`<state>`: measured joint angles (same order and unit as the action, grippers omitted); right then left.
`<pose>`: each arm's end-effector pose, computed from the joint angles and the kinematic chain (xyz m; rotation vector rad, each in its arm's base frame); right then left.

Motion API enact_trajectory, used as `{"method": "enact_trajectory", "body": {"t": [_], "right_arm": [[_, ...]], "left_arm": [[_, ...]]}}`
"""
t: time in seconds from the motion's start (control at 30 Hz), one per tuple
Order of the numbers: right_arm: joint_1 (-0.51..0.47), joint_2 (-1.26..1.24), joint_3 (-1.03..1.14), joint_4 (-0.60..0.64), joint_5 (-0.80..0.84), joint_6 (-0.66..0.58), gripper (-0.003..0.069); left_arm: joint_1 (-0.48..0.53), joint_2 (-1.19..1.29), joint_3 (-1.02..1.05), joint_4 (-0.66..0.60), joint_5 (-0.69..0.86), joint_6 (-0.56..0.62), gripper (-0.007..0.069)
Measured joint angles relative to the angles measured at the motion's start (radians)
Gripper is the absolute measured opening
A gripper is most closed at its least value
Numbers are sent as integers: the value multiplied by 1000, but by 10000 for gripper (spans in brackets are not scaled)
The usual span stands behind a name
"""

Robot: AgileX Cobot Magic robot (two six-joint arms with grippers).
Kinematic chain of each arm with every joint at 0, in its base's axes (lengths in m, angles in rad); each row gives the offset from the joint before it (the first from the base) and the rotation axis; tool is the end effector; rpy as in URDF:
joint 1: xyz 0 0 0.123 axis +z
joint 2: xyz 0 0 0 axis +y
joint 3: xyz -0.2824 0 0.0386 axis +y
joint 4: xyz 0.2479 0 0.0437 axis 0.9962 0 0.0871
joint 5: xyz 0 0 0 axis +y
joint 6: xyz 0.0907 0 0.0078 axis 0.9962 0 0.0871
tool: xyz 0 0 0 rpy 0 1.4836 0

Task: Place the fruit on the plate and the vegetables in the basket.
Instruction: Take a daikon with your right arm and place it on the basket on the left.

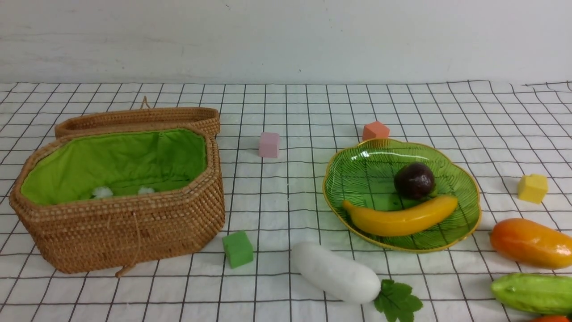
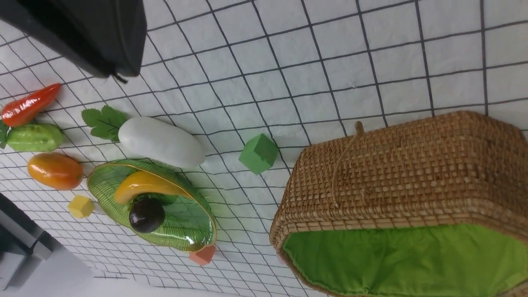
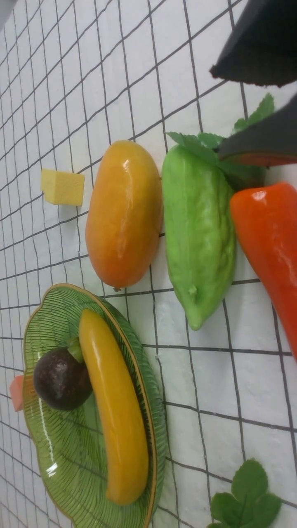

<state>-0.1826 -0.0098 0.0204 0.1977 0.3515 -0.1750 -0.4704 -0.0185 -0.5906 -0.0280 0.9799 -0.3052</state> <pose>0.0534 -0.0036 0.1757 0.1304 1.8345 -0.0581 -0.0165 0.0060 0.3085 0.1579 1.8866 -0.5677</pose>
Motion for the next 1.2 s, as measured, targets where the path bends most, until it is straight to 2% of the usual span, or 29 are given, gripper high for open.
{"method": "enact_trajectory", "body": {"t": [0.23,0.5,0.57,0.7,0.87,1.03,1.13,1.2], "right_arm": [[0,0,0,0,0,0,245],[0,0,0,0,0,0,245],[0,0,0,0,0,0,245],[0,0,0,0,0,0,245],[0,0,0,0,0,0,245],[0,0,0,0,0,0,245],[0,0,0,0,0,0,245],[0,0,0,0,0,0,245]], "left_arm": [[0,0,2,55,-68,0,-13],[0,0,112,209,-398,-7,-13],[13,0,195,326,-539,-52,-13],[92,0,303,417,-627,-146,-13],[265,0,398,348,-656,-167,-13],[438,0,523,180,-714,-31,-13],[484,0,597,123,-721,24,-13],[489,0,615,88,-673,42,-13]]}}
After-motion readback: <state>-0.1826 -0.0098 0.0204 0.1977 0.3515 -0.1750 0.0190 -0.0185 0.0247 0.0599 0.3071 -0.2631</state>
